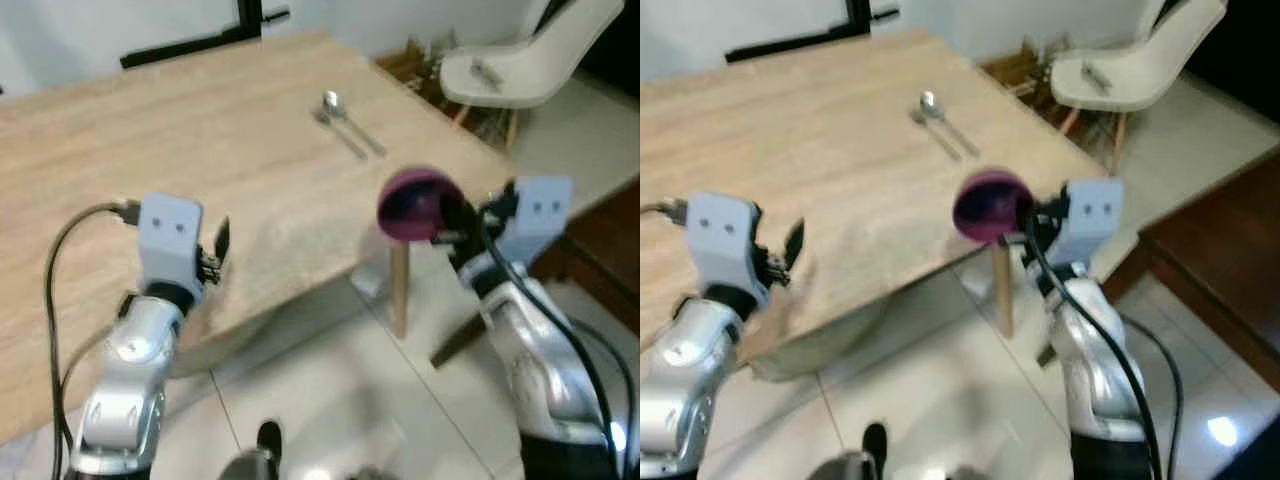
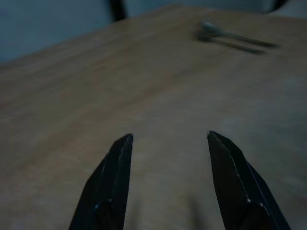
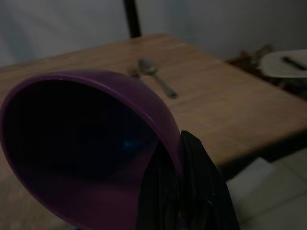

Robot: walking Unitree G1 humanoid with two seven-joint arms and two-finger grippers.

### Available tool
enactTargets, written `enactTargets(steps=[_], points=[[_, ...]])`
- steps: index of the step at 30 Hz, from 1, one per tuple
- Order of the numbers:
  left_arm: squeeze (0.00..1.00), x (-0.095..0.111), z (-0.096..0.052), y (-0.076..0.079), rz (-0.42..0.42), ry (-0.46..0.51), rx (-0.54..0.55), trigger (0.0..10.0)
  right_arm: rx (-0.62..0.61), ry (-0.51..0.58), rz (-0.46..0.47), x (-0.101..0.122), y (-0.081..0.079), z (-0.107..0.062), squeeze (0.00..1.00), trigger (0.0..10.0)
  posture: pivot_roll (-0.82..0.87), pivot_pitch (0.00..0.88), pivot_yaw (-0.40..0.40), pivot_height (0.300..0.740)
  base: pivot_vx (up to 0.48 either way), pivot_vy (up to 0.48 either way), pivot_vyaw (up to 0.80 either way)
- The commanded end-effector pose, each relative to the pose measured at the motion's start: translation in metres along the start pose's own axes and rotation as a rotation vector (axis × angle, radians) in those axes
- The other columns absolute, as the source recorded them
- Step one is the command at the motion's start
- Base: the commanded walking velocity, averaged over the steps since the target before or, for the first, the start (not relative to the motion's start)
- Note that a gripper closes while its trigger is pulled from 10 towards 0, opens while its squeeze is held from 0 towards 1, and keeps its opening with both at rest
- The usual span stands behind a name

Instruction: Setting the table

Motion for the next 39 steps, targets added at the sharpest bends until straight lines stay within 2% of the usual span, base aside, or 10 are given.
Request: enactTargets(steps=[1,39], points=[[0.00,-0.0026,-0.0004,0.0010,-0.001,-0.010,-0.003,10.0,-0.010,0.000,0.016,-0.0008,0.0021,-0.0020,0.00,10.0,-0.07,0.063,0.016,0.740,-0.368,0.000,0.00],[0.00,-0.0054,0.0017,0.0024,-0.004,-0.014,-0.010,10.0,-0.007,0.002,0.014,-0.0009,0.0014,-0.0018,0.00,10.0,-0.07,0.053,0.016,0.740,-0.355,0.000,0.00]])
Point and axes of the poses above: a point about 5 cm out from each wrist's last joint towards the gripper, its own z axis pointing out of the wrist towards the gripper, its own x axis along the axis of the wrist's last joint, y = z × x, the point moved 6 cm from there along z, pointing out of the wrist towards the gripper, and after that the axes turned 5 degrees about -z, right-handed, at the moved point
